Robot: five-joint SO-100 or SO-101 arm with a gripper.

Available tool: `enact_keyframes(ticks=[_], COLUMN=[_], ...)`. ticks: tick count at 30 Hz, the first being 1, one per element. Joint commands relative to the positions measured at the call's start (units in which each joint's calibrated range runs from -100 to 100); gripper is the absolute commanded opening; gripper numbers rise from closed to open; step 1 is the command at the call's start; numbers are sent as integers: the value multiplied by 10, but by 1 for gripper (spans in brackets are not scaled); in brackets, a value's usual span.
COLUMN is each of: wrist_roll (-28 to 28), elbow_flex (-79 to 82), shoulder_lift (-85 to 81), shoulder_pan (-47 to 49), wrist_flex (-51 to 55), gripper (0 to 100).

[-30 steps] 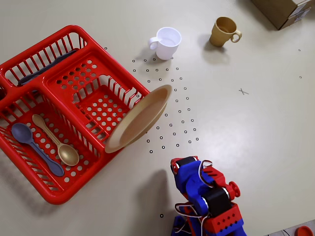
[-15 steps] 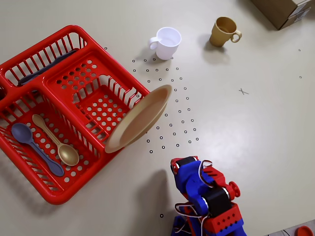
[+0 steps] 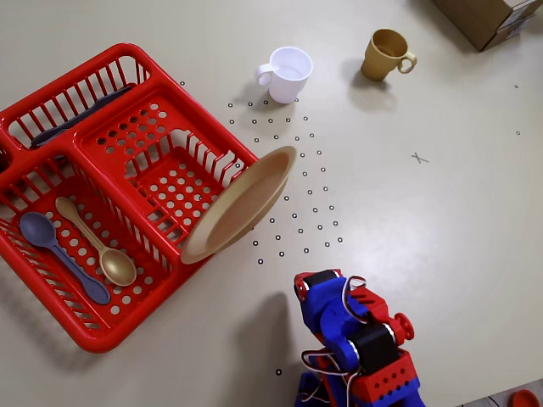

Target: Grasp the plate, place it on the cross drawn on the table.

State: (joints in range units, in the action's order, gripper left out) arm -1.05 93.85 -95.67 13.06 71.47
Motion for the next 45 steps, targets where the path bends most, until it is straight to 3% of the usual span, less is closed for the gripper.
enact_keyframes(ticks=[1,26,36,45], wrist_roll=[-1,1,-28,28], elbow_flex=[-9,-9,-10,-153], shoulder_lift=[-1,-1,-1,58], shoulder_pan=[-6,-5,0,-28], wrist_flex=[10,10,8,8], gripper=[0,0,16,15])
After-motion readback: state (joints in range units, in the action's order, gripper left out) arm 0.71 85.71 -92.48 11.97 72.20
